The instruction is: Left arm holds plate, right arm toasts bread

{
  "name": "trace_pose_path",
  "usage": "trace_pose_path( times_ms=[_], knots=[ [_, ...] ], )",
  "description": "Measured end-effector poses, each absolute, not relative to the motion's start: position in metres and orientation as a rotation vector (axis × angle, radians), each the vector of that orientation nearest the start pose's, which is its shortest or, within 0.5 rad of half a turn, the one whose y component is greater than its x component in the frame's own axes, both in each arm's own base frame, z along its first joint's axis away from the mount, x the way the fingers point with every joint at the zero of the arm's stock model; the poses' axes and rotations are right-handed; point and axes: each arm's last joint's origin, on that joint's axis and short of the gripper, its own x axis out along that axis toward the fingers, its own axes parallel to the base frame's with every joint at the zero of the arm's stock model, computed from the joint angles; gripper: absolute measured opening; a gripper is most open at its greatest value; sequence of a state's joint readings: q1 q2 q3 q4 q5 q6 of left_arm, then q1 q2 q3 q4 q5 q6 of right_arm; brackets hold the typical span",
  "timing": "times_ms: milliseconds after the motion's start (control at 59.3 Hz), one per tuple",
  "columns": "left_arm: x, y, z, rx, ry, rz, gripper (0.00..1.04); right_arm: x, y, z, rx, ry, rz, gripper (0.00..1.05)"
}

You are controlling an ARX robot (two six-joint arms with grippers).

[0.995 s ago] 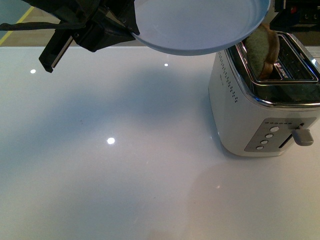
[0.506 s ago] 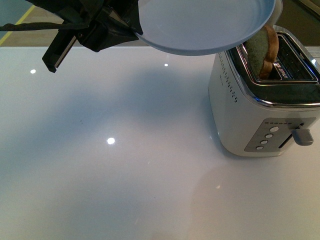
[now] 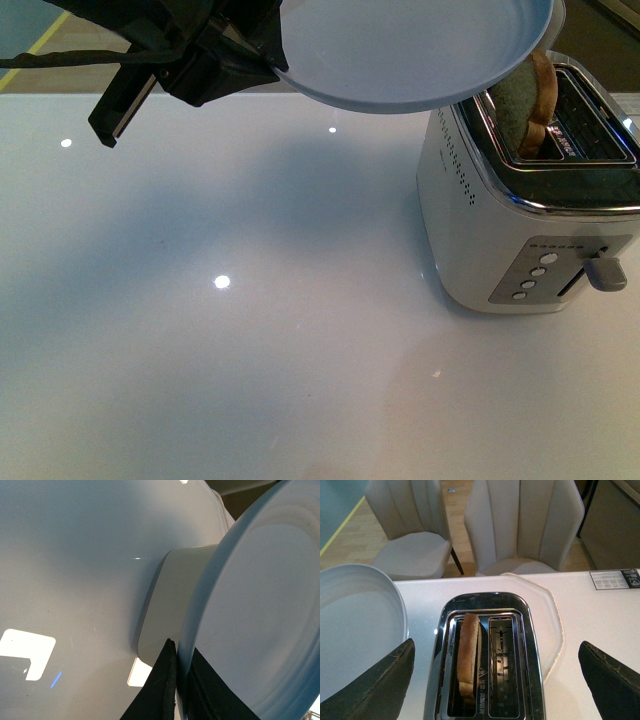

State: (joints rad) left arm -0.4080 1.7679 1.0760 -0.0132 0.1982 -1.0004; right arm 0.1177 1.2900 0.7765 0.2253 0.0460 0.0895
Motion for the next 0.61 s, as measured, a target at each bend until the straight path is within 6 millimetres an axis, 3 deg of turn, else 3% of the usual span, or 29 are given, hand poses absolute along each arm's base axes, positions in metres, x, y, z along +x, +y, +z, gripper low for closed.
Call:
trace_pose_path(
  times_ms=[67, 152, 405, 607],
  knots=[
    [0.339, -0.153, 0.19, -0.851, 0.934, -0.173, 0.03, 0.277, 0.03, 0.256, 0.04, 0.161, 0.01, 0.85],
    [0.339, -0.154, 0.189, -0.849, 0.934, -0.171, 0.03, 0.256, 0.025, 0.241, 0.025, 0.022, 0.005, 0.66],
    [0.339, -0.153, 0.188, -0.843, 0.929, -0.161, 0.03, 0.201, 0.009, 0.203, 0.007, 0.014, 0.019, 0.04],
    [0.337, -0.152, 0.186, -0.835, 0.931, -0.148, 0.03, 0.181, 0.001, 0.193, 0.004, 0.008, 0.0, 0.02]
  ],
)
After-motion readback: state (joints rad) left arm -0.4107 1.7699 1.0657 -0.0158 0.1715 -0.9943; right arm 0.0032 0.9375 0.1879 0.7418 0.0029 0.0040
